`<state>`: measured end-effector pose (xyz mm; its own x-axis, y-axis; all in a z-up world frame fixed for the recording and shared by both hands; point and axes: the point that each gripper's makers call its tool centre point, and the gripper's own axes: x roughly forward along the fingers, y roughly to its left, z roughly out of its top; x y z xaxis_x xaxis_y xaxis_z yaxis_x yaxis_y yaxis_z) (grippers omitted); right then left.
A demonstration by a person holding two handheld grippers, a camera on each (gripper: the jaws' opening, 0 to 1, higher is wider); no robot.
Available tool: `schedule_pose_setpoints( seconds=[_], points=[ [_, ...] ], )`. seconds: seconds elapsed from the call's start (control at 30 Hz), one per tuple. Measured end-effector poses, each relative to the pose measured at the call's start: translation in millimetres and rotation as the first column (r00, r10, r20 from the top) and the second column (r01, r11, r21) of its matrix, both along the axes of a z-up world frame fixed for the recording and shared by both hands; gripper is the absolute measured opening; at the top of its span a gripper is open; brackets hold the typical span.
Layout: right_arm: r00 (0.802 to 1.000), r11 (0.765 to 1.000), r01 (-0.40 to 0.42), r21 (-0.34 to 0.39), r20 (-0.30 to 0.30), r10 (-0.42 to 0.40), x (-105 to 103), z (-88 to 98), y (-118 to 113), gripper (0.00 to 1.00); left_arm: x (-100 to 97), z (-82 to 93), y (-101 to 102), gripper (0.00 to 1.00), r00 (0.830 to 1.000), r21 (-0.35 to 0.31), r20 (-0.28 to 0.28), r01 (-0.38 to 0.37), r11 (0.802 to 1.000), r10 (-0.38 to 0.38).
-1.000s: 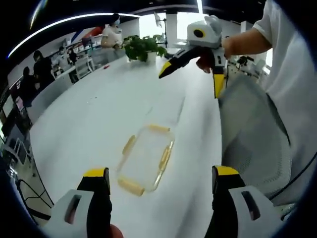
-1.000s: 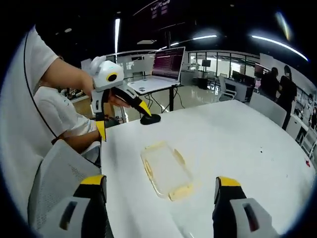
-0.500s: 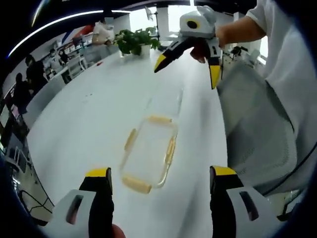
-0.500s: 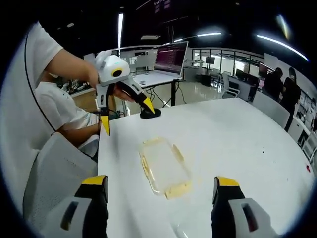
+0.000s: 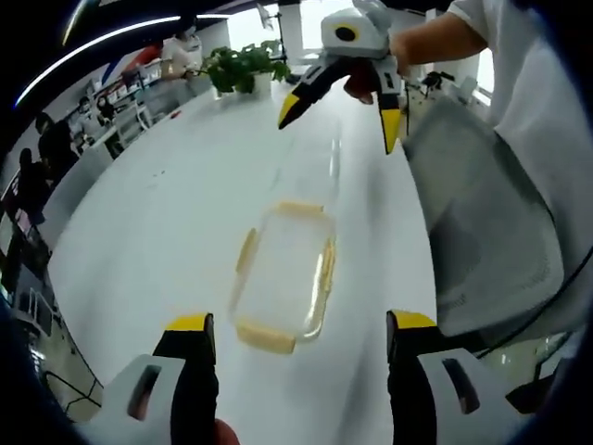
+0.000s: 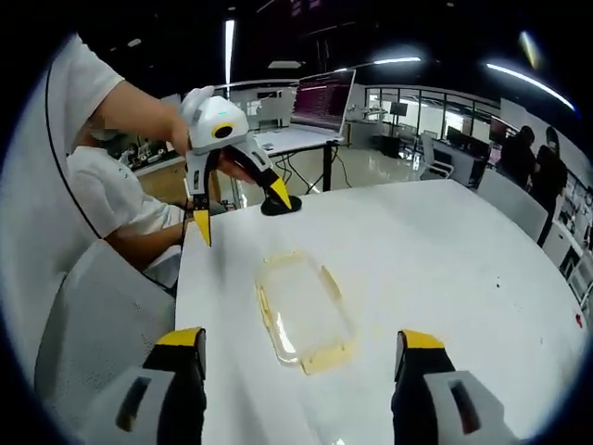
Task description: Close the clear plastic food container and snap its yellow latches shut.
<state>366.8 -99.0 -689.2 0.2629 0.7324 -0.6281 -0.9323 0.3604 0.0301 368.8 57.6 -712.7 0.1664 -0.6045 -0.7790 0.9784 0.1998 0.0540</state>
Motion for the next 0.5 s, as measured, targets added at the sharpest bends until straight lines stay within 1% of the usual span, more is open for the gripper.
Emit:
schedule_pose_setpoints(
  seconds=[0.1, 0.23, 0.37, 0.5],
  points=[
    [1.000, 1.000, -0.018, -0.019, 0.010, 0.018, 2.9, -3.9, -0.4, 0.81, -1.0, -2.9, 0.0, 0.73, 1.000, 0.002, -0.014, 0.015, 1.000, -0.015],
    [0.999, 0.999, -0.037, -0.038, 0.003, 0.037, 4.2, -8.6, -0.5, 0.79, 0.5, -6.3, 0.3, 0.72, 0.999, 0.006, -0.024, 0.026, 1.000, -0.025],
    [0.998, 0.997, -0.058, -0.056, 0.002, 0.058, 4.9, -14.1, -0.1, 0.77, 3.0, -10.4, 1.2, 0.72, 0.999, 0.021, -0.024, 0.041, 0.999, -0.041],
    [0.996, 0.993, -0.082, -0.084, 0.024, 0.084, 5.8, -19.5, 0.3, 0.77, 6.7, -14.9, 2.2, 0.71, 0.998, 0.036, -0.019, 0.053, 0.998, -0.052]
  ],
)
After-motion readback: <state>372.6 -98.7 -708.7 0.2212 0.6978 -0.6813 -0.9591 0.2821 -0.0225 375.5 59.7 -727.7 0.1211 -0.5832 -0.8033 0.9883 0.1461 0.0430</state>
